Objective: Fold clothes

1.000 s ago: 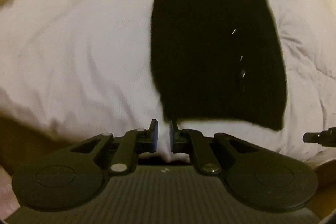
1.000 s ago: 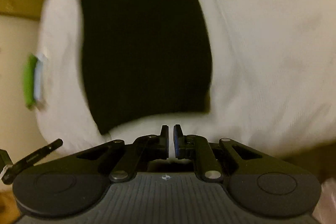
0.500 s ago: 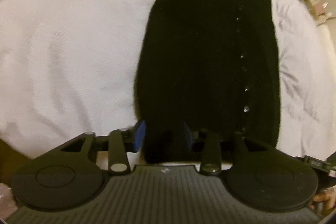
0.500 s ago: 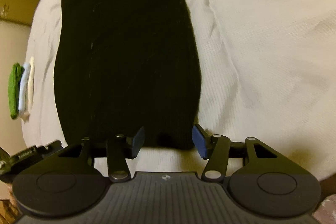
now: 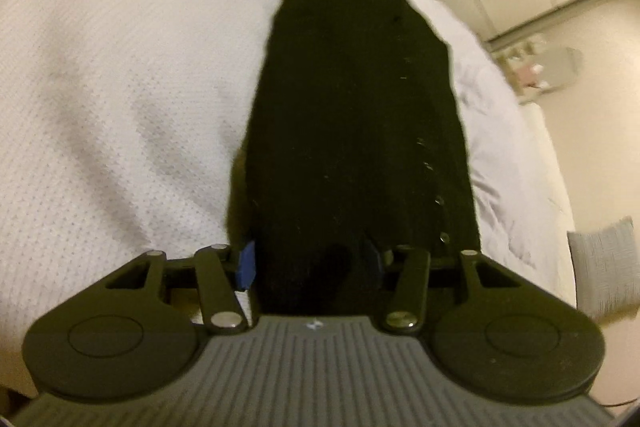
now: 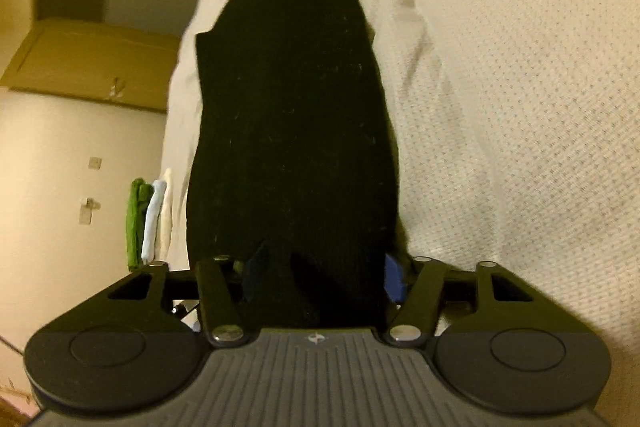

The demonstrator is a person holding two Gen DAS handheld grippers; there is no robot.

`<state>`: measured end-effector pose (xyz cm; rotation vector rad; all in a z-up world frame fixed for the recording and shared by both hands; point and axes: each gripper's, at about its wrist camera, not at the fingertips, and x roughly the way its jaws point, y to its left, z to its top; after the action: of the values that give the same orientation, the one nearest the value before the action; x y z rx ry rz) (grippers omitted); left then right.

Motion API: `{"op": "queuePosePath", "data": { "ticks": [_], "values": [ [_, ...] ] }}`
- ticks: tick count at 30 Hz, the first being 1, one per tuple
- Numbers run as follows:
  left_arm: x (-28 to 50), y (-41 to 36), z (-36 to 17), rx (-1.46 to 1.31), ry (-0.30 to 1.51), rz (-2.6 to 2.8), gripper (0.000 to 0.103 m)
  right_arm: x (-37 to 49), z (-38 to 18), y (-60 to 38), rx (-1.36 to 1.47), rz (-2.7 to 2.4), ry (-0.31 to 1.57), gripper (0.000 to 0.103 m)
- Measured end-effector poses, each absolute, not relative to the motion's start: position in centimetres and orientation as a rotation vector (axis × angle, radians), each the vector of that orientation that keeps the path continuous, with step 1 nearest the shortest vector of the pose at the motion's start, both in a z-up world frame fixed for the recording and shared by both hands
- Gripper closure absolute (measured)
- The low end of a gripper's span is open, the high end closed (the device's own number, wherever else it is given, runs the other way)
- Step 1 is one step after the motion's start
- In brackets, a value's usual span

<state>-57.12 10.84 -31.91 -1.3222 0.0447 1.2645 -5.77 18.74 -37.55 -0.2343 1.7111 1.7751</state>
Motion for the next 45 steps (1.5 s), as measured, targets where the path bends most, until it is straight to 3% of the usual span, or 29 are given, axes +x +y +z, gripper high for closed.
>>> {"op": "queuePosePath", "data": {
  "ticks": [2,5,14,17,23,25,27,29,31,32,34,40,42,45],
  "values": [
    [-56.9,10.4,-32.1,-1.276,0.057,1.272,0.094,-5.6,-37.9,18.2,-0.205,1.781,1.691,0.075],
    [-56.7,9.7,-30.9,-1.178,0.057,1.297,0.095,-5.5,-37.9,17.4,-0.136,1.781,1.680,0.086],
    [-55.6,4.8,-21.9,-0.824,0.147,1.343,0.096,-6.1,-29.2,12.9,-0.066,1.876,1.455,0.092],
    [-56.0,2.1,-22.6,-0.852,0.164,1.352,0.096,-6.3,-29.2,10.4,-0.063,1.848,1.461,0.093],
    [-56.1,-0.4,-30.2,-1.017,0.281,1.468,0.092,-7.8,-35.4,6.9,-0.169,1.668,1.525,0.092],
    [-55.2,-1.5,-28.6,-0.957,0.303,1.524,0.092,-8.2,-34.8,6.9,-0.187,1.645,1.500,0.088],
    [-53.3,-2.4,-26.5,-0.827,0.421,1.621,0.092,-9.2,-32.1,6.8,-0.319,1.654,1.337,0.082],
    [-51.2,-3.3,-24.7,-0.685,0.555,1.710,0.091,-10.7,-29.2,6.3,-0.443,1.633,1.115,0.068],
    [-50.0,-3.9,-23.7,-0.652,0.559,1.691,0.091,-12.1,-27.0,5.6,-0.488,1.642,0.950,0.066],
    [-49.5,-4.1,-23.3,-0.657,0.542,1.663,0.087,-12.8,-26.3,5.3,-0.490,1.662,0.895,0.056],
    [-48.5,-4.2,-23.1,-0.667,0.540,1.629,0.080,-14.4,-26.1,5.3,-0.481,1.723,0.860,0.036],
    [-44.3,-1.4,-28.3,-0.735,0.705,1.618,0.077,-18.5,-30.0,5.5,-0.606,1.722,0.836,0.033],
    [-43.6,-2.7,-29.1,-0.790,0.723,1.598,0.076,-18.7,-30.9,4.8,-0.655,1.702,0.843,0.019],
    [-43.0,-4.8,-28.2,-0.835,0.680,1.579,0.075,-18.6,-30.6,3.2,-0.669,1.692,0.860,0.017]
  ]
}}
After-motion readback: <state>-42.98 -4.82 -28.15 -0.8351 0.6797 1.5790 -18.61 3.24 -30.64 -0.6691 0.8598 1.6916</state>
